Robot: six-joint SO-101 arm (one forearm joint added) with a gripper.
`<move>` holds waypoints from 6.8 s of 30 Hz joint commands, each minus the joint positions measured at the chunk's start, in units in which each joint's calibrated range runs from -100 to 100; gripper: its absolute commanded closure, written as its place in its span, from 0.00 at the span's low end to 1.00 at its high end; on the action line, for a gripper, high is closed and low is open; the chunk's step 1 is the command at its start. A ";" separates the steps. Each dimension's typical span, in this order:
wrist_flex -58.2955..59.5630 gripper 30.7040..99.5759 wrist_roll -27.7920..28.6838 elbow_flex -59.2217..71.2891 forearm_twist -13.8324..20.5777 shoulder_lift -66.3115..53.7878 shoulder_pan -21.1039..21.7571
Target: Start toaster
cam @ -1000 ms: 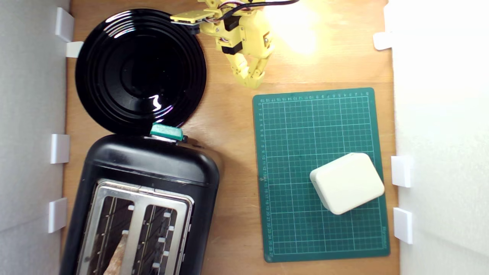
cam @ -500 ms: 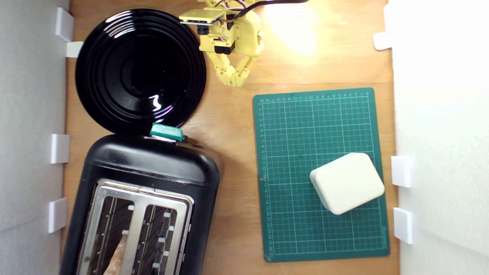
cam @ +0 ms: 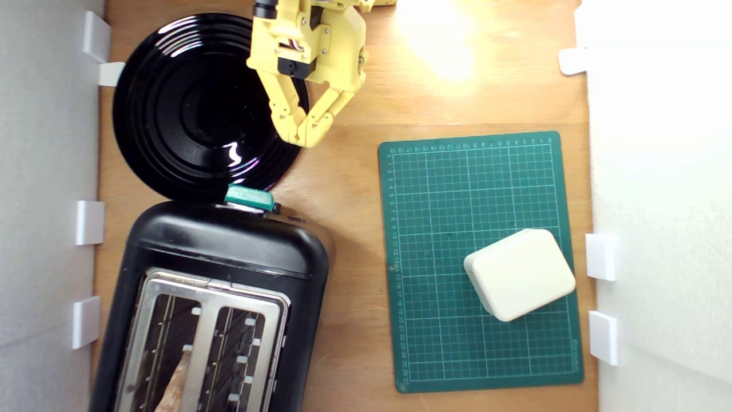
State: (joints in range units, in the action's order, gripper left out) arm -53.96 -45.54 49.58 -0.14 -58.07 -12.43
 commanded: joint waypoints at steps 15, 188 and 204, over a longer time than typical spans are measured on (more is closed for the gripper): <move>0.55 0.99 1.69 -25.55 8.96 15.52 -0.03; 12.63 0.99 -1.25 -13.37 -0.70 47.74 -3.29; 12.63 0.99 -1.35 -17.73 -0.79 40.75 -3.68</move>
State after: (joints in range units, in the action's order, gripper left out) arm -39.91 -46.73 33.64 -0.05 -13.55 -17.58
